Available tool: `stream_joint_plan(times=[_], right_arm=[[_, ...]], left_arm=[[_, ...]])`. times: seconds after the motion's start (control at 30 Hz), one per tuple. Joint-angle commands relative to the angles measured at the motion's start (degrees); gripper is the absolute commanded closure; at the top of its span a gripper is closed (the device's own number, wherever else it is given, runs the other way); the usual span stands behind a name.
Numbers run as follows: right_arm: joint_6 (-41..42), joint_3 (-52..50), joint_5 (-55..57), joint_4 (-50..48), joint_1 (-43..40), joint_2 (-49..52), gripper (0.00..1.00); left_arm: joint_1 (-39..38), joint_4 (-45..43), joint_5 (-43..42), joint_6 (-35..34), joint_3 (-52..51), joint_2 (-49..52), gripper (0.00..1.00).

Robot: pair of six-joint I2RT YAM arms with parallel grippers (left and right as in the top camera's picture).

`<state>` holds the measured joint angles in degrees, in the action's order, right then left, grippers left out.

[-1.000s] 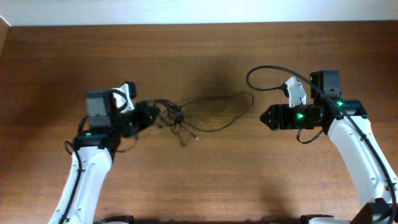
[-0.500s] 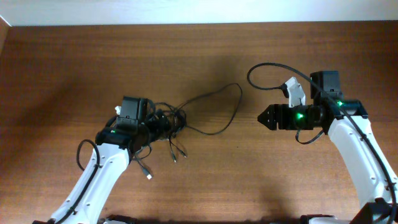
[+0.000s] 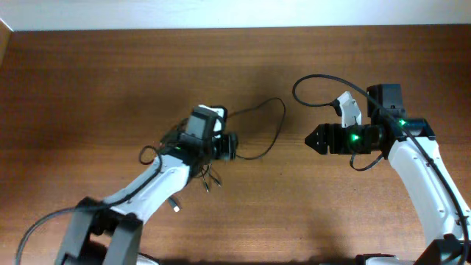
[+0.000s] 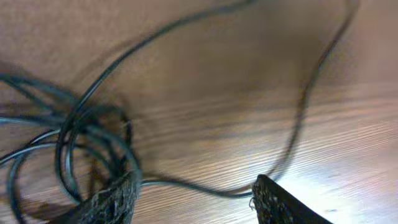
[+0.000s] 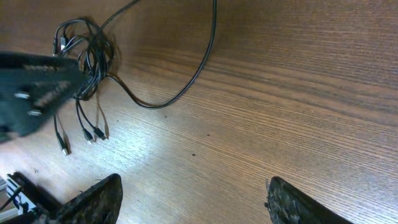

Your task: Untangle cables

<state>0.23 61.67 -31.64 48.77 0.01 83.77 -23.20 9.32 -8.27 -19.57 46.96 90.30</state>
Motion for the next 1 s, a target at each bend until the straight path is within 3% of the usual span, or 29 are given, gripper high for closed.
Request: stream_joint_plan(times=[0.0,0.17,0.3,0.37,0.4,0.43,0.5,0.6,0.73,0.83,0.93,0.97], right_arm=[[0.3,0.0,-0.9,0.3,-0.3,0.3,0.25],[0.3,0.0,-1.0,0.3,-0.3,0.3,0.25],[0.3,0.0,-1.0,0.3,-0.3,0.3,0.25],[0.3,0.0,-1.0,0.4,-0.3,0.3,0.25],[0.4,0.0,-1.0,0.5,-0.3,0.3,0.25],[0.9,0.0,-1.0,0.8,0.0,0.3,0.26],[1.8,0.0,-1.2,1.9,1.3,0.3,0.26],[3.9,0.0,-2.4,3.7,2.0,0.3,0.28],[3.3,0.0,-13.4,5.4,1.9,0.3,0.29],[2.3,-1.3,-25.4,2.6,3.5,0.3,0.28],[10.3,-4.0,-26.7,-3.8,6.7,0.3,0.28],[17.0,-6.1,-26.7,-11.3,9.2,0.3,0.28]], left_arm=[[-1.9,0.4,12.4,5.6,0.0,3.2,0.39],[-2.1,-0.3,12.8,5.3,0.0,7.6,0.46],[-2.7,-0.9,10.6,5.3,0.0,10.1,0.61],[-3.0,-1.0,10.6,5.4,0.1,10.0,0.73],[-3.0,-0.9,10.6,5.4,0.3,10.0,0.89],[-3.0,-0.5,10.4,5.3,0.9,9.9,1.00],[-2.2,2.8,3.3,4.1,4.2,8.6,1.00],[0.7,6.7,-3.4,-4.3,8.6,4.9,1.00],[7.1,7.2,-17.5,-18.6,11.4,-3.4,1.00],[11.0,7.0,-19.6,-28.7,11.4,-8.6,1.00],[13.2,6.3,-23.4,-36.2,11.4,-11.7,1.00],[13.2,4.0,-27.6,-35.6,11.4,-12.5,1.00]])
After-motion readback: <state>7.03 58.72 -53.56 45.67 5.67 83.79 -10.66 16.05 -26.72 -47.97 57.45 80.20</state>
